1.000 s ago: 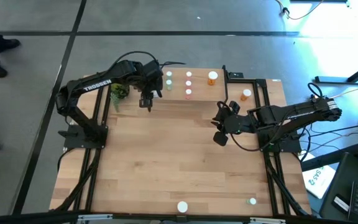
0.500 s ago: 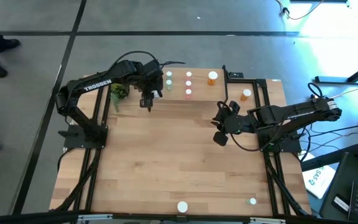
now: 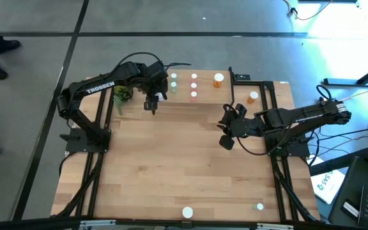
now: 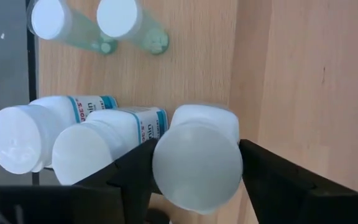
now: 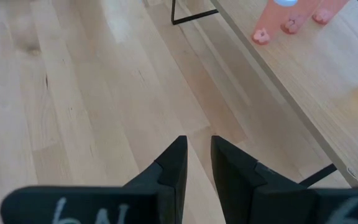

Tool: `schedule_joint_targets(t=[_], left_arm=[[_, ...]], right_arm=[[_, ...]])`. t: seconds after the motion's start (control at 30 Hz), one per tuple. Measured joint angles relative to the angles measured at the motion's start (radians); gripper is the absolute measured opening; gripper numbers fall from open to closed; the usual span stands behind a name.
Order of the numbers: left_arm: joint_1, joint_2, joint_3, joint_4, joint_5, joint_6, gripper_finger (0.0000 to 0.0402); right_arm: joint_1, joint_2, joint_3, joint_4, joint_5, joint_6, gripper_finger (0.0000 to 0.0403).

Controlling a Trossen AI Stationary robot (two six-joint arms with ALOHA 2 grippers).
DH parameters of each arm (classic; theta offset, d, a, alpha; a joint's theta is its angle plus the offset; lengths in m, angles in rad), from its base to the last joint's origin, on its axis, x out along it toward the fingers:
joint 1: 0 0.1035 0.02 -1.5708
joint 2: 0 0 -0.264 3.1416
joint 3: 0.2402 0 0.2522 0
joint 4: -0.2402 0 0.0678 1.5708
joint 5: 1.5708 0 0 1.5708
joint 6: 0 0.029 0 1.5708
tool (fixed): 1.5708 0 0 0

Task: Pick and place medicine bottles onto shelf by color
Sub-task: Put the white pill bottle on the shelf aligned with the other white pill bottles

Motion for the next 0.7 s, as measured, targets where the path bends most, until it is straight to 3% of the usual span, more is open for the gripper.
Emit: schedule_joint_targets(t=[0.7], left_arm=[[0.012,0.0,0.0,0.001,-0.028,0.001,0.029]], right_arm=[[0.0,0.0,0.0,0.0,0.0,0.0,0.0074]])
